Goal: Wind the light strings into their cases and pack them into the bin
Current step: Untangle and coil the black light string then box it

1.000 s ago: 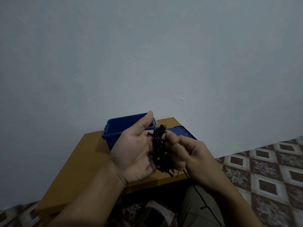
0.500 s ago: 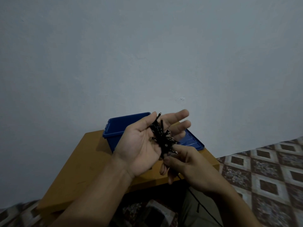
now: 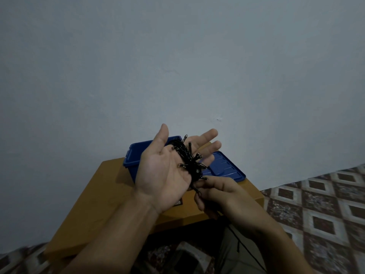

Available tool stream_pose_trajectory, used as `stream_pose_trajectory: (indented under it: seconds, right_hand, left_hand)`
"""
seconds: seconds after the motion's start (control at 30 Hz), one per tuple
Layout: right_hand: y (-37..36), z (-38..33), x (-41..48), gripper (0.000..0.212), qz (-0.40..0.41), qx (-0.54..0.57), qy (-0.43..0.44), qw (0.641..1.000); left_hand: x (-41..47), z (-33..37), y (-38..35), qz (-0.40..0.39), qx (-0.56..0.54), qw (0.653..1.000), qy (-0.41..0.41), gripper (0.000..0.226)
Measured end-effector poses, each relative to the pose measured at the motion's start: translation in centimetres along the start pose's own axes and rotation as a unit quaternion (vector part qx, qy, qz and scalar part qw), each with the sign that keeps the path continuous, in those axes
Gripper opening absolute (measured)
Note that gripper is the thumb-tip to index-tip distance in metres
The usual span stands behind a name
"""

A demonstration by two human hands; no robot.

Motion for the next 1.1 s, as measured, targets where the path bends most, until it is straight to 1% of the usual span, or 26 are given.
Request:
stream_pose_trajectory:
  seconds: [0.1,0.23,0.33,0.43,0.47,0.57,0.67,0.73,0.77,0.8,0.87,0.93,1.0,1.03,1.1]
  right_hand:
    - [-0.1,-0.1,-0.1,0.034,-0.012,0.061,-0.016,0.998]
    - [-0.2,-0.1,0.0,0.05,-0.021,0.037,0.001,0.999]
    - [-0.3,0.0,0.0,0.044,-0.002,0.017,0.006,1.0]
    - [-0.5,0.1,0.0,0.027,0.012,-0.021,0.004,1.0]
    - [-0.5,0.1,-0.1,0.025,0.016,-0.033,0.003,0.999]
    - [-0.7,-0.1,0.0,0.029,0.025,-0.047,-0.005,0.999]
    - [-0.7,-0.6,-0.3,0.029,0.039,-0.051,0.003,0.998]
    - [-0.5,-0.9,-0.4,0.03,0.057,-0.06,0.019,0.996]
    - [-0.5,-1.1,-0.5,0.03,0.068,-0.064,0.025,0.995]
    - [-0.5,-1.2,-0.5,0.031,0.078,-0.065,0.029,0.994]
    - [-0.6,-1.4,-0.6,0.033,0.096,-0.058,0.038,0.993]
    - [-0.6,-1.6,-0.7,0.034,0.103,-0.052,0.056,0.992]
    - [-0.5,-1.7,-0.8,0.033,0.098,-0.055,0.072,0.991]
    - [-0.5,-1.7,-0.9,0.031,0.09,-0.059,0.077,0.991]
    - [-0.5,-1.7,-0.9,0.03,0.078,-0.06,0.083,0.992]
  left_hand:
    - [0.0,0.2,0.0,0.003,0.007,1.0,0.001,0.084]
    - [-0.1,0.3,-0.1,0.008,0.021,1.0,0.001,0.084]
    - [-0.3,0.3,-0.3,0.013,0.037,0.999,0.002,0.084]
    - [-0.2,0.4,-0.5,0.018,0.041,0.999,-0.005,0.082]
    - [-0.2,0.4,-0.6,0.023,0.042,0.999,-0.012,0.081]
    - [-0.1,0.3,-0.7,0.043,0.053,0.997,-0.048,0.081]
    - [-0.1,0.1,-0.6,0.061,0.111,0.989,-0.076,0.084]
    - [-0.1,-0.2,-0.3,0.063,0.158,0.983,-0.075,0.079]
    - [-0.1,-0.3,-0.2,0.06,0.182,0.979,-0.07,0.076]
    - [-0.2,-0.4,0.0,0.06,0.208,0.974,-0.065,0.077]
    - [-0.2,-0.7,0.3,0.073,0.274,0.957,-0.06,0.085]
    - [-0.3,-0.8,0.4,0.081,0.325,0.941,-0.046,0.085]
    - [-0.6,-0.8,0.3,0.083,0.35,0.933,-0.023,0.083]
    - [-0.6,-0.8,0.2,0.085,0.362,0.928,-0.014,0.076]
    - [-0.7,-0.8,-0.1,0.085,0.387,0.918,0.003,0.053]
Point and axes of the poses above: each hand's wrist, its own x-axis towards the middle knuckle, its own y-axis out of the back of the hand, z = x × y, the point moved 1 cm from there along x, towards the middle knuckle, and after that the axes turned 10 degrees about x, right-handed, at the moved point
